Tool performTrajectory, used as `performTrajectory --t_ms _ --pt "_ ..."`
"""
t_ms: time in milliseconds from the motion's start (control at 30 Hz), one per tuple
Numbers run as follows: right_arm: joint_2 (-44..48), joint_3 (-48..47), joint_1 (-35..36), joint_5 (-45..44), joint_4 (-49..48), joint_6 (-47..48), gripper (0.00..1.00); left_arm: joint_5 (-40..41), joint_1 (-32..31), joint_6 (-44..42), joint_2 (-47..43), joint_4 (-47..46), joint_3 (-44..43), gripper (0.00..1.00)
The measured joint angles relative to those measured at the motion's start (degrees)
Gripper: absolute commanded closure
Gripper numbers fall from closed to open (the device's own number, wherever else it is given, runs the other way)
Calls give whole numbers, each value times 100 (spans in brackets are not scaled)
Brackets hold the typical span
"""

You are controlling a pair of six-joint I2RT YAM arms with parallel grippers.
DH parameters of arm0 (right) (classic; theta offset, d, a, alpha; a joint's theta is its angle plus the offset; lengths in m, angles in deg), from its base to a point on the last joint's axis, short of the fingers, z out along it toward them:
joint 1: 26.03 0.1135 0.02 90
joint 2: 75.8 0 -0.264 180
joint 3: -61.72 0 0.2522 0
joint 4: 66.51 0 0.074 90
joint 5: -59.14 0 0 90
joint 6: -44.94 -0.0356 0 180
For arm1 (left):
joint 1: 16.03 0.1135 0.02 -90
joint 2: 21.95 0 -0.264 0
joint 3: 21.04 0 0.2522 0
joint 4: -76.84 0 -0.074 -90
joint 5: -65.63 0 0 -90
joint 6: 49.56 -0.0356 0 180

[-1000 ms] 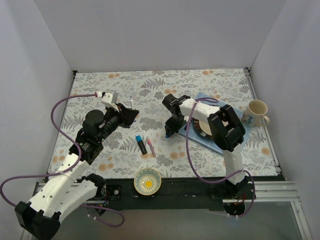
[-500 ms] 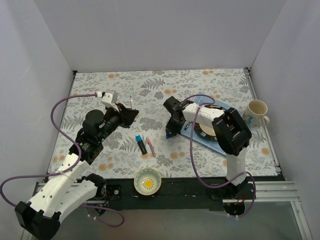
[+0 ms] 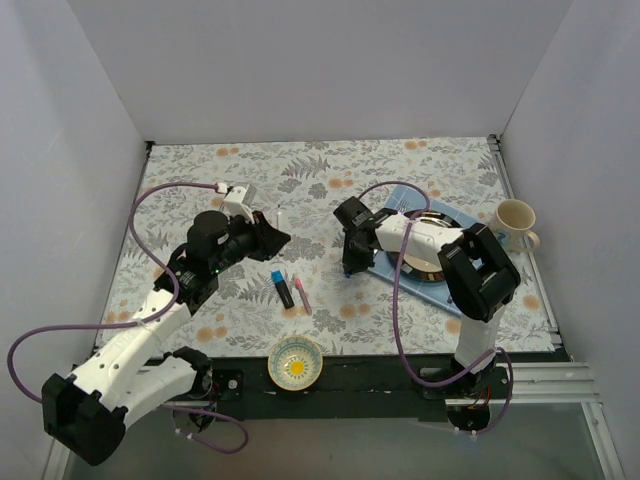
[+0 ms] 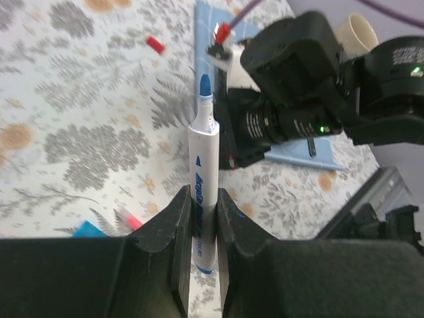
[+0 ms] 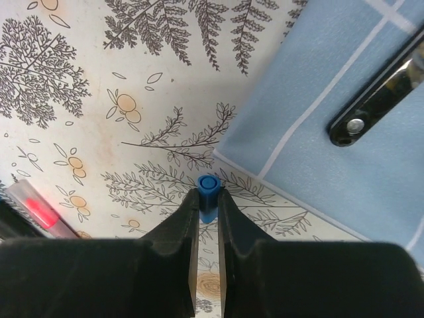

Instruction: Insert the pens into the pen caps

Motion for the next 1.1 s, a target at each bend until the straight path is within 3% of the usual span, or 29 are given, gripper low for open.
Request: performTrajectory --t_ms 267,500,800,1100 --pt "420 -308 -46 -238 271 529 99 -1591 -48 669 490 -107 632 100" --pt "1054 -798 -149 -254 203 809 99 -2341 -153 1043 647 -584 973 100" --pt "2214 -481 -170 352 -485 966 99 -2721 -658 1351 1303 -1596 966 100" --pt "3014 11 -170 942 -944 940 99 -2647 -802 1360 1849 -1843 750 100"
